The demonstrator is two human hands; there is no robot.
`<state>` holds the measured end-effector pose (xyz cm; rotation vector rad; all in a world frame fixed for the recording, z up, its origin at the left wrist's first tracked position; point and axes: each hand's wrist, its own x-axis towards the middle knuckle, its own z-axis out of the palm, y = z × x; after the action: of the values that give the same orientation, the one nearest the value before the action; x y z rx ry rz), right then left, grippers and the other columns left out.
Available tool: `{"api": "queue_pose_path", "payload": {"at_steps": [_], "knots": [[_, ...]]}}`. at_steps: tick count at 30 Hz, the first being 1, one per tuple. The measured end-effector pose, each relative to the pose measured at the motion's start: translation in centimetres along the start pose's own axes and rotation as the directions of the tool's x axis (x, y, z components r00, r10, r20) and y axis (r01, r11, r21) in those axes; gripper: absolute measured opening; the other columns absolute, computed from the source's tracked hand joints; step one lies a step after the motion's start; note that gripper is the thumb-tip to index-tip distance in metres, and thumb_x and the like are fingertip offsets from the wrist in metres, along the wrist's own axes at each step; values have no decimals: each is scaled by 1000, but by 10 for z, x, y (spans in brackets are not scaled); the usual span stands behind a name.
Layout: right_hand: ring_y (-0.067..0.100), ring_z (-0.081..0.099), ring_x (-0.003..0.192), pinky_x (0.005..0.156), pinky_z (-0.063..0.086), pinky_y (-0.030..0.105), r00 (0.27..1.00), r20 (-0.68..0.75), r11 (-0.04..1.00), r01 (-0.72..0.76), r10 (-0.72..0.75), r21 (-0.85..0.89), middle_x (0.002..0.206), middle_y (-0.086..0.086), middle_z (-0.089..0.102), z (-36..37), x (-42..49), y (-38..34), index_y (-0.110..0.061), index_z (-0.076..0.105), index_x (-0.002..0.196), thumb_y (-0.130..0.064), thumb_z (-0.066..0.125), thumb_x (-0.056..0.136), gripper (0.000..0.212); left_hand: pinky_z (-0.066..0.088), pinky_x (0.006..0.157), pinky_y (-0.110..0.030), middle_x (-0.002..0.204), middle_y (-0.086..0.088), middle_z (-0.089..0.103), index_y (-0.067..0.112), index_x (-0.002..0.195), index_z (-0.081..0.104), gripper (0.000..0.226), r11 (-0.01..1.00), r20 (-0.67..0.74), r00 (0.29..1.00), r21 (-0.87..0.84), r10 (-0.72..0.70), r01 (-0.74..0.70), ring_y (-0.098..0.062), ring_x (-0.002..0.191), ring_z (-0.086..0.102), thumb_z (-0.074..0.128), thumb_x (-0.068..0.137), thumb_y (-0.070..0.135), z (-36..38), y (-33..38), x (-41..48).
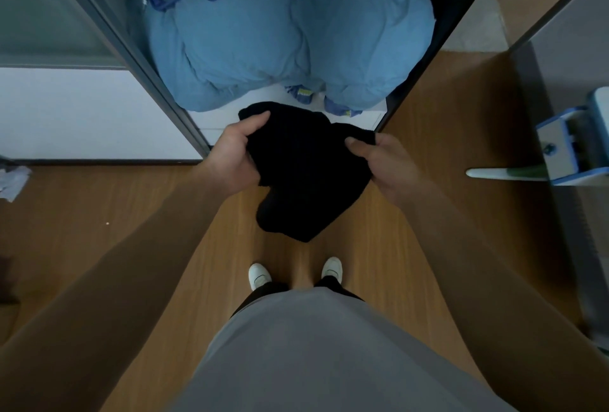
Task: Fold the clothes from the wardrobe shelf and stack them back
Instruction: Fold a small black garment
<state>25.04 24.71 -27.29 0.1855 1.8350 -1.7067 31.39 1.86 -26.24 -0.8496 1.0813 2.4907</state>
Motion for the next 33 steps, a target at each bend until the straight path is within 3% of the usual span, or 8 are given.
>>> {"api": "queue_pose_path", "payload": {"at_steps": [6, 11, 17, 21, 24, 26, 31, 33], "knots": [[26, 74, 92, 73, 61, 30, 990, -140, 999, -36, 32, -26, 98, 10, 78, -11, 10, -3, -8, 74, 105, -17, 65, 96, 16, 59, 68, -26, 108, -6, 76, 11, 119, 69, 35, 983, -90, 995, 177, -35, 50, -18, 93, 74, 56, 99, 37, -12, 2, 4], [9, 63, 106, 92, 54, 26, 966, -249, 990, 35, -69, -137, 132, -4, 59, -12, 8, -1, -25, 54, 140, -18, 59, 100, 41, 55, 78, -26, 107, -5, 72, 7, 130, 63, 43, 938, -137, 989, 333, -52, 95, -17, 92, 70, 52, 101, 37, -16, -2, 8], [5, 66, 110, 95, 52, 21, 971, 178, 944, 203, -160, -260, 120, -8, 70, -13, -3, -4, -29, 67, 127, -25, 70, 92, 35, 56, 63, -22, 89, -2, 76, 11, 109, 71, 32, 944, -131, 984, 291, -120, 154, -14, 77, 74, 52, 100, 35, -27, -1, 10], [1, 53, 115, 90, 41, 9, 947, 315, 631, 282, -61, -723, 130, -13, 54, -2, 0, -6, -24, 48, 145, -38, 83, 79, 75, 57, 58, -23, 82, -4, 76, 10, 100, 71, 28, 952, -151, 982, 268, -109, 147, -16, 71, 74, 53, 100, 32, -27, 5, 14], [3, 55, 70, 57, 39, 12, 942, 327, 482, 319, -72, -816, 84, -6, 63, 6, 4, -3, -11, 70, 94, -30, 75, 89, 20, 57, 54, -25, 78, -6, 76, 8, 94, 70, 28, 951, -151, 982, 270, -110, 148, -17, 67, 74, 54, 99, 30, -26, 9, 16], [4, 47, 53, 51, 32, 20, 940, 317, 473, 339, -129, -813, 63, -5, 53, 5, 7, -1, -15, 54, 62, -28, 69, 94, 38, 58, 55, -27, 79, -7, 76, 7, 96, 70, 27, 948, -160, 980, 276, -119, 160, -19, 69, 74, 56, 98, 30, -28, 13, 17], [16, 50, 124, 108, 35, 29, 864, 449, 377, 503, -225, -778, 135, 6, 58, 3, 5, -13, -3, 76, 95, -24, 71, 92, 22, 58, 55, -27, 73, -7, 74, 9, 94, 66, 24, 940, -222, 964, 273, -143, 203, -20, 63, 73, 59, 95, 32, -30, 25, 15], [3, 57, 115, 101, 42, 23, 867, 472, 508, 482, -159, -713, 125, -8, 64, 2, 2, -20, -12, 75, 106, -23, 71, 92, 18, 58, 54, -29, 72, -7, 74, 9, 94, 67, 25, 932, -241, 959, 289, -150, 218, -21, 62, 73, 60, 95, 33, -32, 30, 14]]}}
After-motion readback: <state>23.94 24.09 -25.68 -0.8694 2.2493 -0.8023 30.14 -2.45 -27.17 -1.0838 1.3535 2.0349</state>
